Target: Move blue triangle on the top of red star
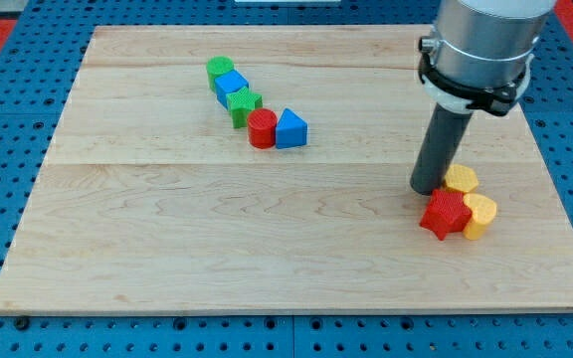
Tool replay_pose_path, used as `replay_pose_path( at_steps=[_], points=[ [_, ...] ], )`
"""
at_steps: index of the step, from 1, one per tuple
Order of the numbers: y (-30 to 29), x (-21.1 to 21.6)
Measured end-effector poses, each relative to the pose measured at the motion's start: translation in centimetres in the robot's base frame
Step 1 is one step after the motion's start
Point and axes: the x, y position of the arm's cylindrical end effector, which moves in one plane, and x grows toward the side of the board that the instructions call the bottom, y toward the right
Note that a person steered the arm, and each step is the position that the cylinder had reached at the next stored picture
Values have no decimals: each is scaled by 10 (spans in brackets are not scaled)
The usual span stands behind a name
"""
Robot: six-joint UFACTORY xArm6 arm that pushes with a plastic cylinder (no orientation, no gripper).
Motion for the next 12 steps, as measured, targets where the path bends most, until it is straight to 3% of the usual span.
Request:
replay_pose_path(
  at_steps=[2, 4, 6, 10, 12],
  points=[
    [0, -39],
    [-6, -129],
    [-67, -182],
    [-156, -131],
    [-172, -82]
  ],
)
